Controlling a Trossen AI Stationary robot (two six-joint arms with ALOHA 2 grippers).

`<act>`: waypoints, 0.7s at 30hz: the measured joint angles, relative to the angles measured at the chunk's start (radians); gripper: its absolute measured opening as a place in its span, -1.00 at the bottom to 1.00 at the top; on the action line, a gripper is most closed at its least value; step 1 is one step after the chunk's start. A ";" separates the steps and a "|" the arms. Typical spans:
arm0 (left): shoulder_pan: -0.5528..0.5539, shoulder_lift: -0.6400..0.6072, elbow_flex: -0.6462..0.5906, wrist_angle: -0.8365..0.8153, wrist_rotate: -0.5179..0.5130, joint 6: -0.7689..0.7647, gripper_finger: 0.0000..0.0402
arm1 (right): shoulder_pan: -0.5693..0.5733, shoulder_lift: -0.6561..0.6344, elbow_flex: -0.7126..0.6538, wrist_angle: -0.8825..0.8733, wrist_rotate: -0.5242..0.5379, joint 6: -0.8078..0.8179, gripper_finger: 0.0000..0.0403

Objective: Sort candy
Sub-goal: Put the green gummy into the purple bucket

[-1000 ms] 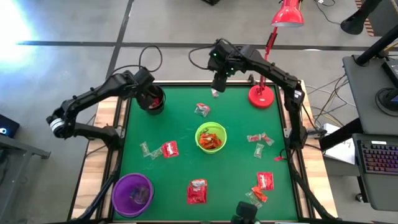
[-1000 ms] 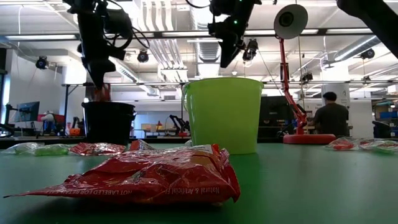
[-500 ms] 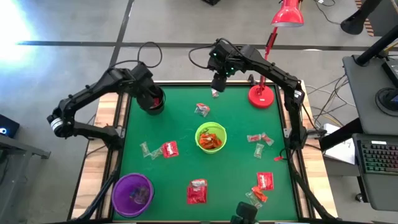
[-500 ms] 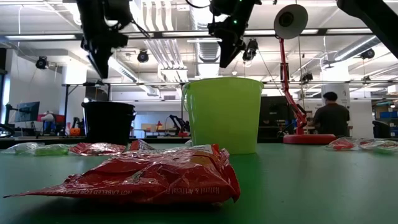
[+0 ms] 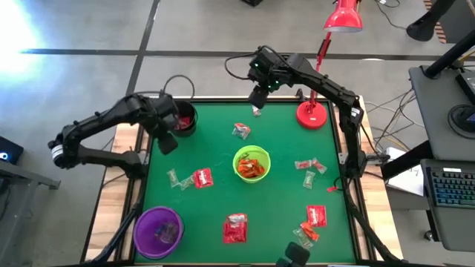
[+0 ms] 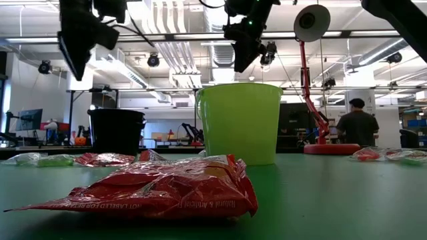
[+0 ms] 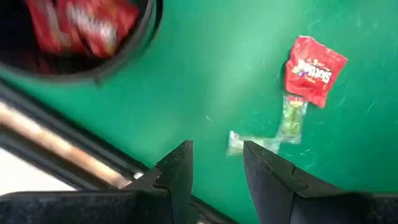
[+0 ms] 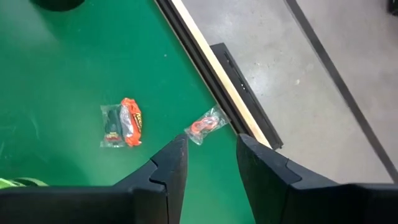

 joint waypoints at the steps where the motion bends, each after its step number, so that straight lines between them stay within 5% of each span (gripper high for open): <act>1: -0.008 -0.012 -0.015 -0.001 0.000 -0.050 -0.39 | 0.001 0.000 0.000 0.000 0.000 0.011 -0.36; 21: -0.263 -0.314 -0.311 0.070 0.050 -0.808 -0.38 | 0.017 0.000 0.000 0.000 0.000 0.204 -0.37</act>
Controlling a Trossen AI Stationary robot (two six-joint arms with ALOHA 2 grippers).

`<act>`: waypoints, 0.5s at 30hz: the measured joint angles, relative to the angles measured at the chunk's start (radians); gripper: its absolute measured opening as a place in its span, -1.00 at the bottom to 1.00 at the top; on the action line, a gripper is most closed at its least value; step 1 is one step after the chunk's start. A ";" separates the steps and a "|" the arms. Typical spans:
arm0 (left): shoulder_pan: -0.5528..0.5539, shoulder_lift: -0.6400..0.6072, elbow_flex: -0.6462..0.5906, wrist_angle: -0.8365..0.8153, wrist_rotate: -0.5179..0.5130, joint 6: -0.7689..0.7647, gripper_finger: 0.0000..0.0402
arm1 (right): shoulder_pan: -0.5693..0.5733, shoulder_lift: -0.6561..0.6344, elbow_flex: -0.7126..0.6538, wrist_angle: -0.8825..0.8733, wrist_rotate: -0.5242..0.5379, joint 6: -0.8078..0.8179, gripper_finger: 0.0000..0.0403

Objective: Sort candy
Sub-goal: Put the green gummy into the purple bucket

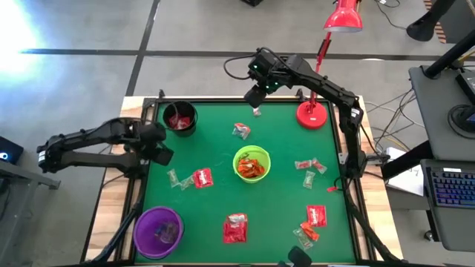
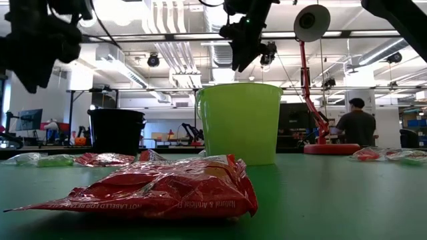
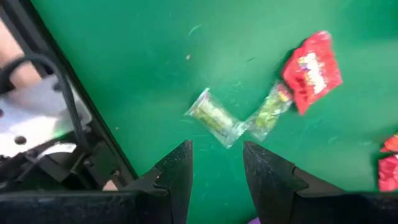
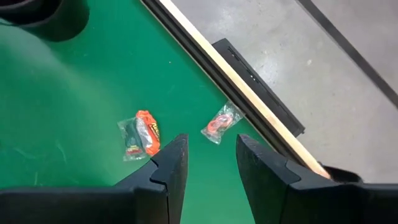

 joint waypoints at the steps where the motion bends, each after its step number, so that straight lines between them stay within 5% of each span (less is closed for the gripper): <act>1: -0.011 -0.006 -0.021 0.011 0.000 -0.020 -0.38 | 0.001 0.000 0.000 0.000 0.000 0.013 -0.37; 15: -0.132 0.074 -0.041 0.088 -0.017 -0.270 -0.38 | 0.027 0.000 0.000 -0.001 0.000 0.025 -0.37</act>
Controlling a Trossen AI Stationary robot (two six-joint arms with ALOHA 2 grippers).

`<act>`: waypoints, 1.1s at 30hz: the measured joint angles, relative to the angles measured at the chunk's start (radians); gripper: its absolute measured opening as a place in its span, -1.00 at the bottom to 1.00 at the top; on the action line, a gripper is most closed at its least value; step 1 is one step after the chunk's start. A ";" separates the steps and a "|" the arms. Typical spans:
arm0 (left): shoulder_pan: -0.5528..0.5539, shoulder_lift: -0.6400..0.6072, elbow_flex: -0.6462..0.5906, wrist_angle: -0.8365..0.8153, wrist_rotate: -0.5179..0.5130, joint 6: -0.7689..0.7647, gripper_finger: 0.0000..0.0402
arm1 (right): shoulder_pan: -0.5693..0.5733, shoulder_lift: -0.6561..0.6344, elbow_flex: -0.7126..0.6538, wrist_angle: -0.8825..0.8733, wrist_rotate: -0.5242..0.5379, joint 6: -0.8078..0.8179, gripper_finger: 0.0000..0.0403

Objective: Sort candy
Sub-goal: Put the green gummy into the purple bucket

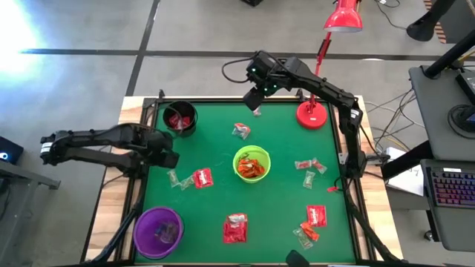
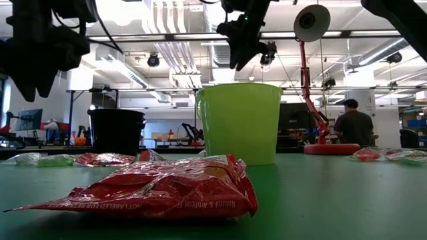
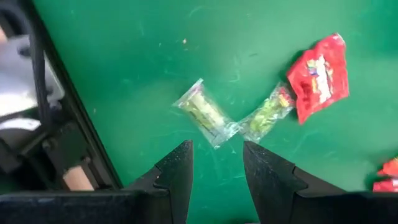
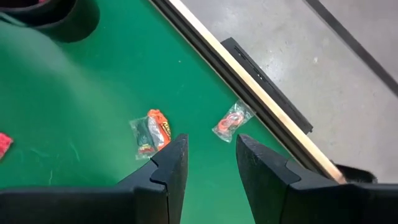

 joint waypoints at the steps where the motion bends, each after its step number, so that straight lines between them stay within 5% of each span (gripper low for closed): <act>1: -0.006 0.008 0.000 0.001 -0.007 -0.029 -0.38 | 0.002 0.000 0.000 0.000 0.000 -0.013 -0.37; 14: -0.096 0.204 -0.001 0.033 -0.004 -0.414 -0.39 | 0.002 0.000 0.000 -0.023 0.001 -0.197 -0.37; 33: -0.111 0.469 0.000 0.207 0.009 -0.522 -0.39 | 0.002 0.000 0.000 -0.075 0.001 -0.267 -0.37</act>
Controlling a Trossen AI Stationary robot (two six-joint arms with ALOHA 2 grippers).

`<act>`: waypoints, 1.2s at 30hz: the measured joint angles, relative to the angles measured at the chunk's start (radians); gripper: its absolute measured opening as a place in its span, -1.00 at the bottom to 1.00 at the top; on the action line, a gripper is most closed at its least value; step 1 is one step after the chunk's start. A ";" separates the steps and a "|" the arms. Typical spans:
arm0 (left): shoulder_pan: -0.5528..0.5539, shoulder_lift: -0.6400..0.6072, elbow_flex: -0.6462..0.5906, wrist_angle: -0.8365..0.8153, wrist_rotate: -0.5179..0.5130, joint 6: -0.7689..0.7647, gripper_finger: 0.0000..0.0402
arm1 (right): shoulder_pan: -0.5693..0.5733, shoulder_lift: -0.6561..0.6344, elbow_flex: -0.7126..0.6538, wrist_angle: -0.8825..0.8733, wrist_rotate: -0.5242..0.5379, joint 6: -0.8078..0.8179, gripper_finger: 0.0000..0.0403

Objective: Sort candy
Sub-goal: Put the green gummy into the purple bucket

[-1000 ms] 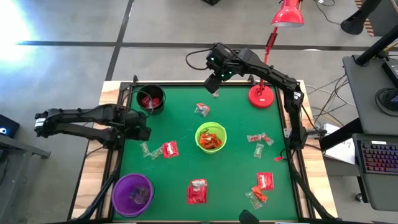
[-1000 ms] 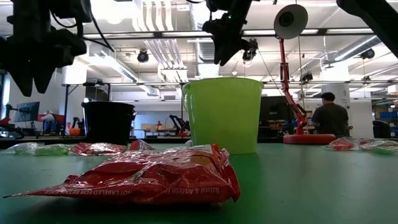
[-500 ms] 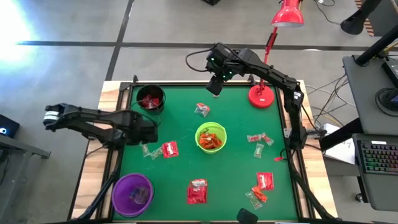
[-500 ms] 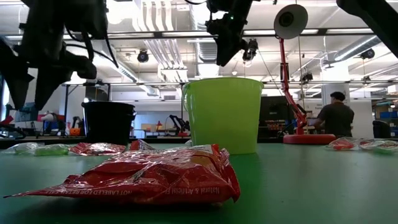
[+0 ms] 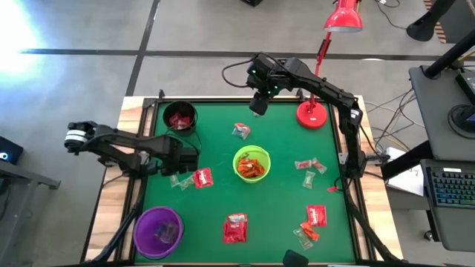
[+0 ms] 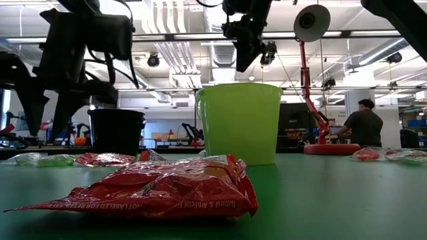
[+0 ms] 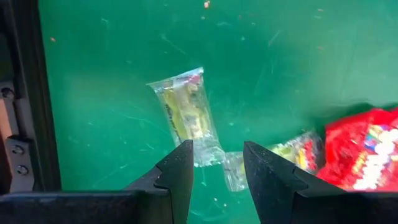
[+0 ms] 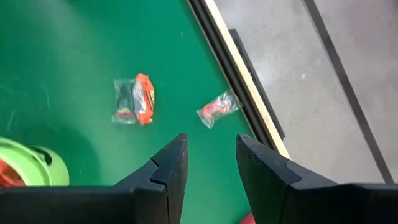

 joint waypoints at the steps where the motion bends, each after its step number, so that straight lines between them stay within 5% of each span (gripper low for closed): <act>1: 0.000 0.009 0.000 -0.001 0.002 -0.007 -0.39 | 0.000 0.000 0.000 -0.008 0.000 0.000 -0.37; 8: -0.015 0.065 0.046 0.107 0.020 0.077 -0.39 | 0.000 0.000 0.000 -0.028 0.000 -0.034 -0.37; 17: -0.059 0.183 0.230 -0.115 0.002 0.562 -0.39 | 0.000 0.000 0.000 -0.028 0.000 -0.045 -0.37; 25: -0.063 0.286 0.337 -0.106 -0.005 0.913 -0.39 | 0.000 0.000 0.000 -0.038 -0.001 -0.038 -0.37; 36: -0.080 0.329 0.305 -0.110 0.000 1.035 -0.39 | 0.000 0.000 0.000 -0.069 0.000 -0.027 -0.37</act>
